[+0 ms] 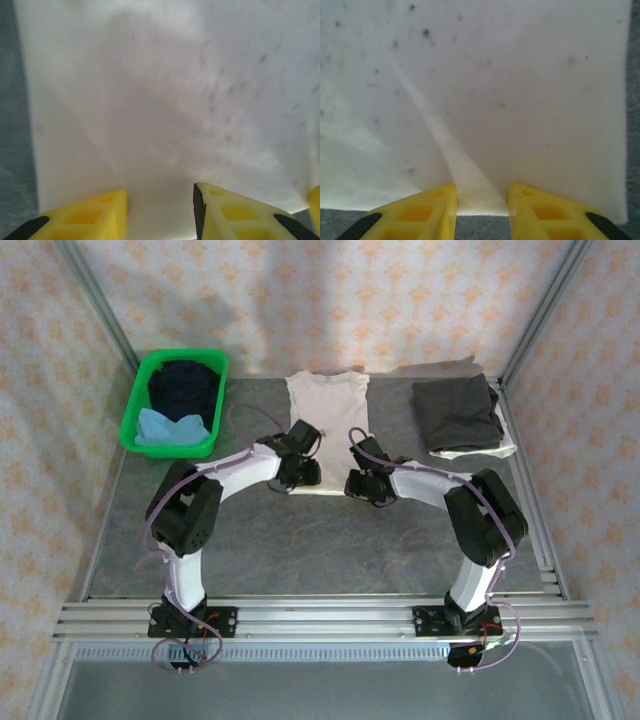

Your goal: Fold and stack the t-shirts

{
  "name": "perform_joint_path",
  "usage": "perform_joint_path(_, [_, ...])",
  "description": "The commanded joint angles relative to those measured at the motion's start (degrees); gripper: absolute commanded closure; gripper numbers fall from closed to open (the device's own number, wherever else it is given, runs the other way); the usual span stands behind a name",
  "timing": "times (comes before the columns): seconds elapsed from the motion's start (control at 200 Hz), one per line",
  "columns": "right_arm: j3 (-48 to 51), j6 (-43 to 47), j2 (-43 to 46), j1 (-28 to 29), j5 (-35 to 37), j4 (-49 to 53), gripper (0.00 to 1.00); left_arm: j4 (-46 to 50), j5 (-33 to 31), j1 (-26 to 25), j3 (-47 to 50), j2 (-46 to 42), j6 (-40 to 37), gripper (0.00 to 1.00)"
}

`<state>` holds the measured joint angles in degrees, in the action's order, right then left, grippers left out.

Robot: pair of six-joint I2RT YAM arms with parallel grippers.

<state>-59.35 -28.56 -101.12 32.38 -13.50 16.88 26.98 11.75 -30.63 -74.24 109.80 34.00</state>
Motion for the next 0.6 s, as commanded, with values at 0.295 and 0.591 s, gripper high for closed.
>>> perform_joint_path(0.295, [2.0, 1.0, -1.2, -3.5, 7.5, 3.4, 0.71, -3.7, -1.2, 7.0, 7.9, 0.0, 0.9, 0.62])
perform_joint_path(0.591, [-2.1, 2.2, 3.6, -4.1, 8.0, 4.8, 0.7, -0.3, -2.4, 7.2, 6.1, -6.5, -0.6, 0.49])
